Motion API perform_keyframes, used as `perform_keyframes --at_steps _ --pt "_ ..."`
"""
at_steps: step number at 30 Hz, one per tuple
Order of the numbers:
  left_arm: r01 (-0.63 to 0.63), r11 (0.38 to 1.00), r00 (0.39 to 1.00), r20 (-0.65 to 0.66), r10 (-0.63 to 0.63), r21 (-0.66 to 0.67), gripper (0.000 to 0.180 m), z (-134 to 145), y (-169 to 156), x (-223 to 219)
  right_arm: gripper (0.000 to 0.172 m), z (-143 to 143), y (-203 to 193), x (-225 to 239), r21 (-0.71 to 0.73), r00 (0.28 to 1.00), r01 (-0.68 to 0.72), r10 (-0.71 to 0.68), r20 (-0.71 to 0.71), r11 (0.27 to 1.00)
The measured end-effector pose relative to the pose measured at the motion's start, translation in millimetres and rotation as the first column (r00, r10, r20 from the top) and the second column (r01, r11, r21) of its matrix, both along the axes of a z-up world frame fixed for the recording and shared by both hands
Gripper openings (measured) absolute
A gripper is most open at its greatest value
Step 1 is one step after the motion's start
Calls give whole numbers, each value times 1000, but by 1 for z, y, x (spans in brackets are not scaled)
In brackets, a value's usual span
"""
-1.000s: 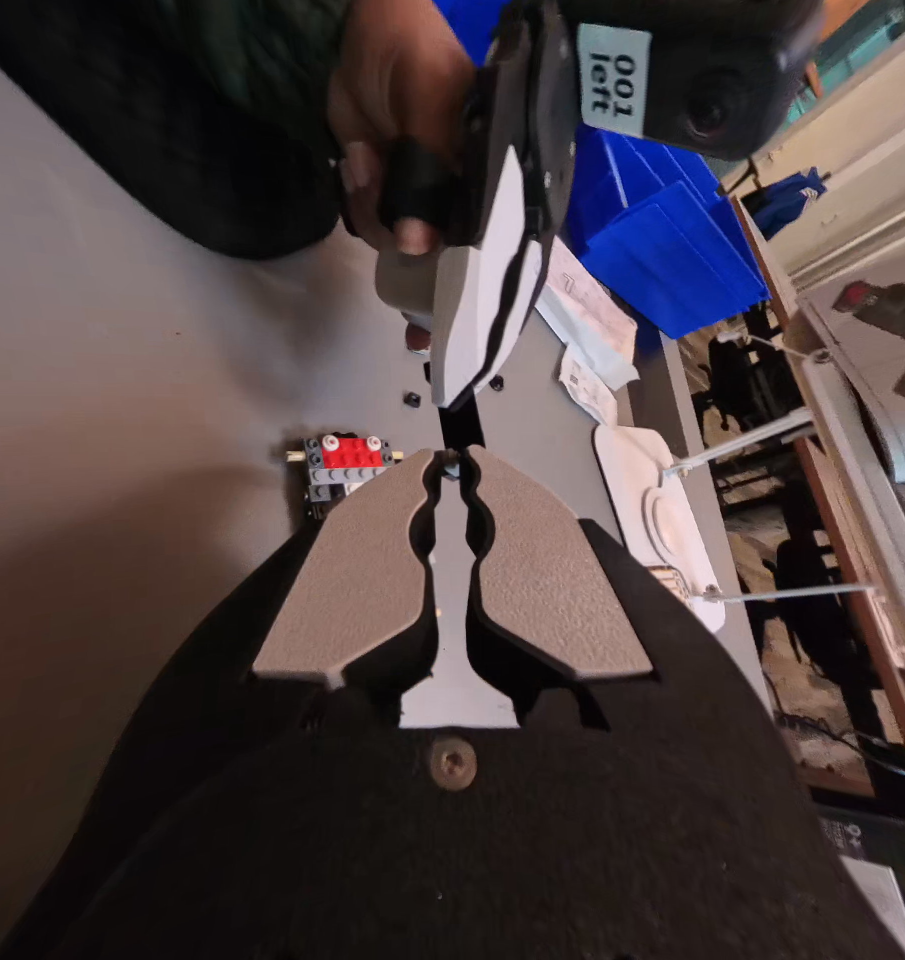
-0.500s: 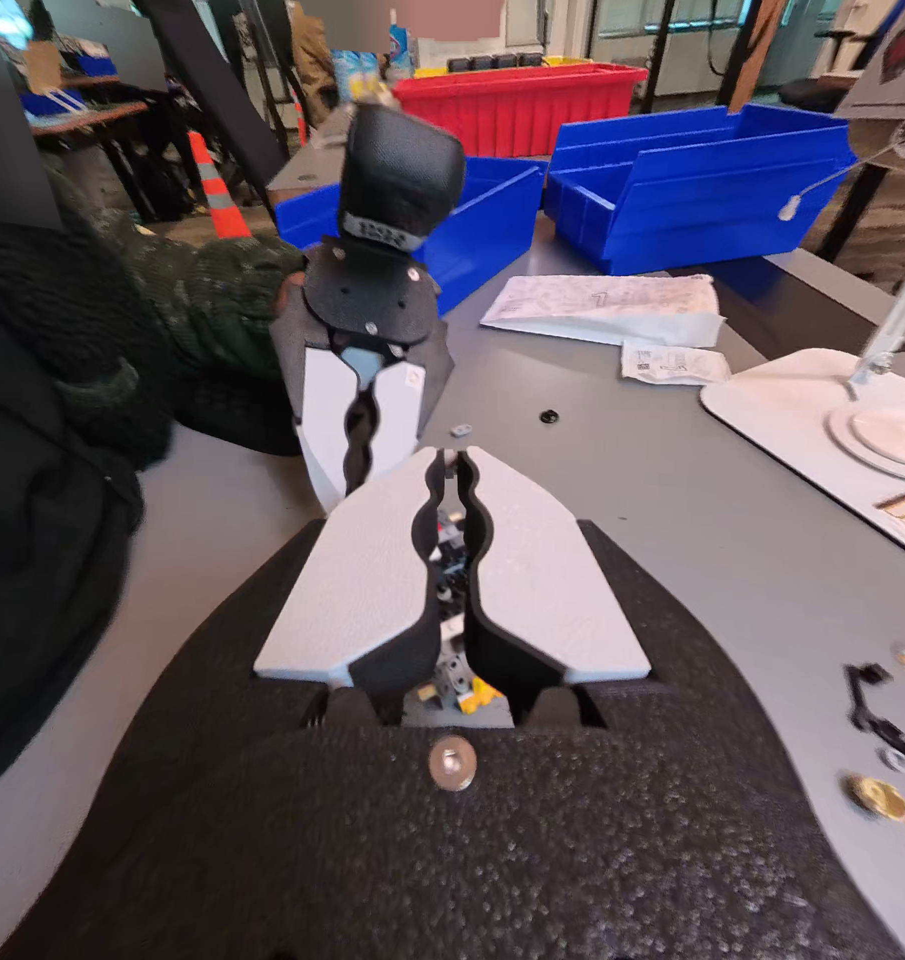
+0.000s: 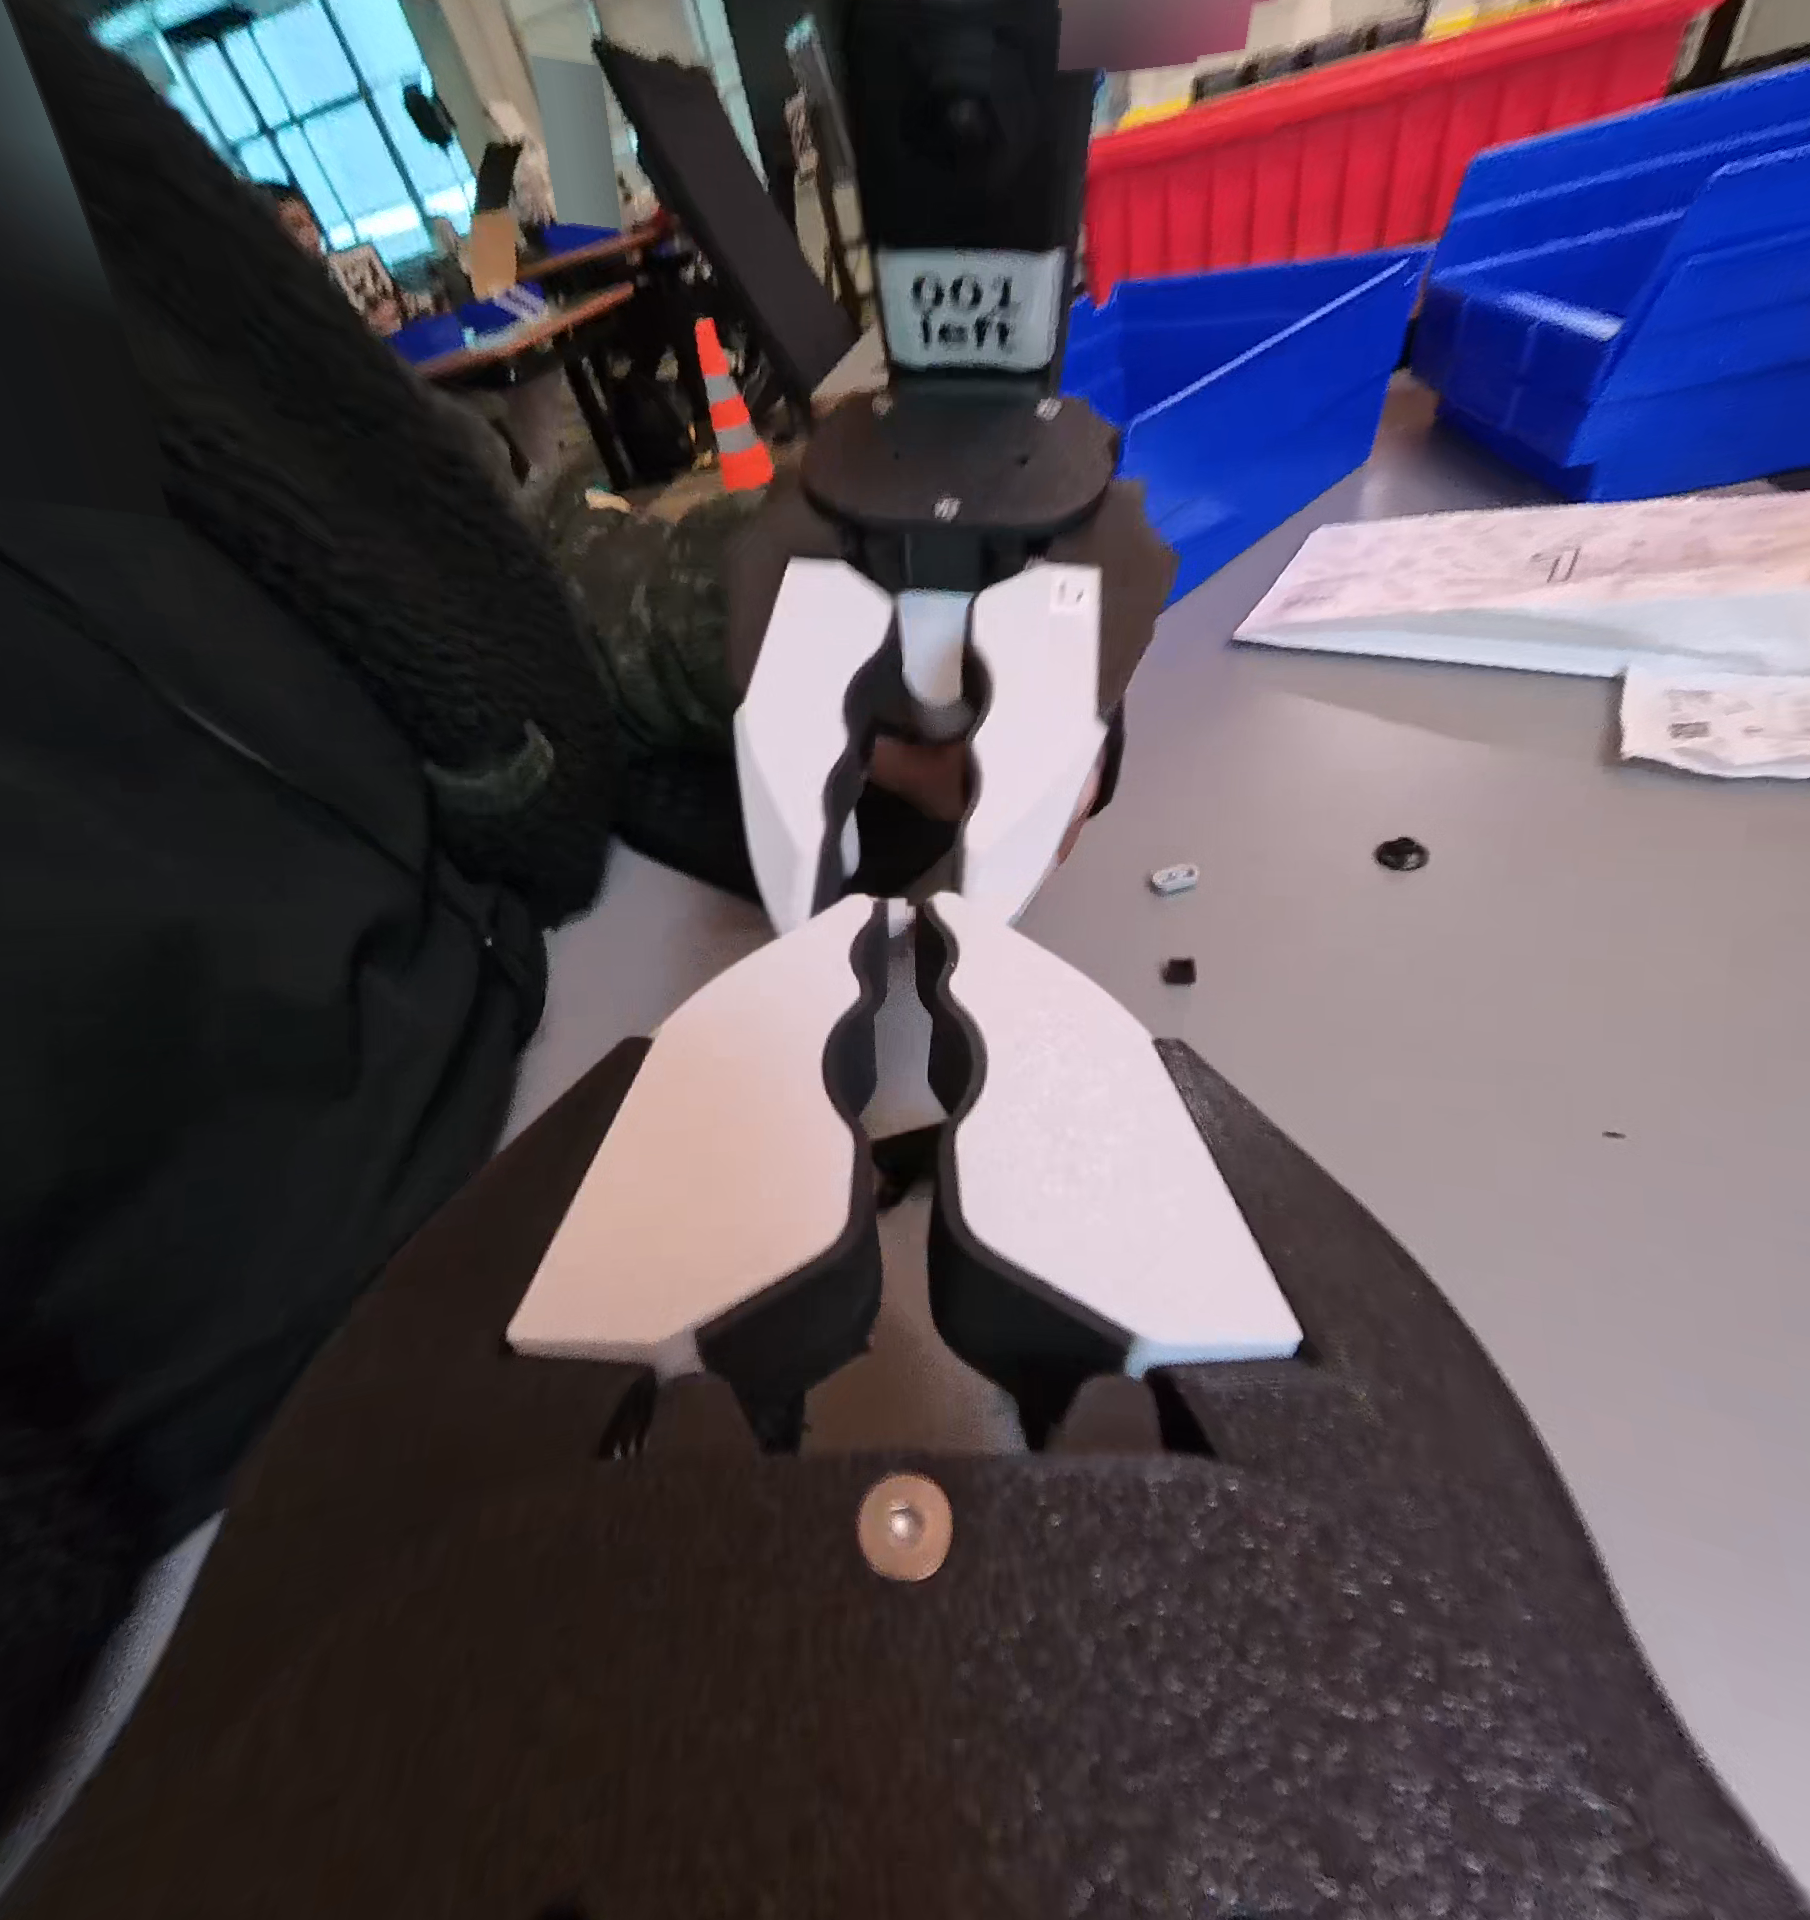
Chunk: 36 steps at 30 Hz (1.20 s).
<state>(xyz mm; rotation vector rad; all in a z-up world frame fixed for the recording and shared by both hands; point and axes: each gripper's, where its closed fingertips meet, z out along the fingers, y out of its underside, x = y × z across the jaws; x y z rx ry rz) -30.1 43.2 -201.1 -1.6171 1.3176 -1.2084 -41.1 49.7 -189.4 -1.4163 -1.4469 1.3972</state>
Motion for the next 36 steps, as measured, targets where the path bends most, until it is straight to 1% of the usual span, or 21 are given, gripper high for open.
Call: perform_keyframes --at_steps 3,7,11,12,13,15,16,18,19,20,21,23,26,27,29,31,32,33,34,36 --pt "-27 1000 1000 15 28 -13 19 3 6 -4 5 0 -1 0 16 1000 -1 1 1 1000" --pt "-48 997 999 24 46 65 5 8 7 -2 5 4 1 -1 11 1000 16 -16 -21 1000" --pt "-75 994 997 36 72 84 4 14 10 -4 5 10 4 -3 3 998 41 -41 -54 999" --pt "-82 992 997 16 81 94 4 14 11 -7 5 10 5 -4 5 997 54 -54 -52 999" --pt "-86 991 996 -23 89 107 4 11 13 -11 10 8 8 -4 16 997 72 -72 -38 997" --pt "-141 975 976 -139 165 171 4 1 28 -28 15 3 12 0 39 997 80 -80 1 996" --pt "-176 960 944 -240 228 220 5 -10 39 -42 16 -1 11 2 63 997 65 -67 31 996" --pt "-256 904 825 -411 389 342 5 -33 65 -77 16 -18 4 5 155 988 7 -31 148 988" --pt "-282 885 760 -476 442 371 5 -42 74 -94 17 -30 -1 6 204 976 -32 -14 219 979" --pt "-307 869 714 -511 480 387 4 -49 80 -106 17 -42 -6 7 237 960 -70 1 280 969" --pt "-334 862 681 -534 501 382 7 -54 84 -116 19 -52 -13 7 248 943 -116 28 332 962" --pt "-380 865 652 -568 501 328 26 -62 86 -126 20 -69 -27 6 249 908 -194 78 411 949" --pt "-400 857 634 -578 514 324 41 -64 88 -135 22 -84 -43 8 260 863 -290 134 488 921" --pt "-399 855 636 -572 518 330 42 -63 89 -136 22 -85 -50 8 252 852 -323 165 497 912" --pt "-384 867 681 -536 499 318 45 -59 86 -129 24 -88 -60 7 263 836 -369 195 513 891" --pt "-357 891 751 -481 453 282 46 -51 78 -117 24 -97 -63 6 294 816 -391 181 550 872" --pt "-337 904 787 -448 423 261 46 -46 73 -110 19 -103 -61 5 312 805 -393 160 571 865" --pt "-312 918 822 -416 389 243 46 -41 68 -103 8 -107 -60 5 325 799 -394 146 583 860" --pt "-278 933 856 -381 349 229 45 -35 60 -95 8 -106 -61 3 323 805 -397 156 573 859" --pt "-192 955 916 -309 257 225 44 -25 44 -79 8 -96 -63 1 310 833 -384 182 522 870"
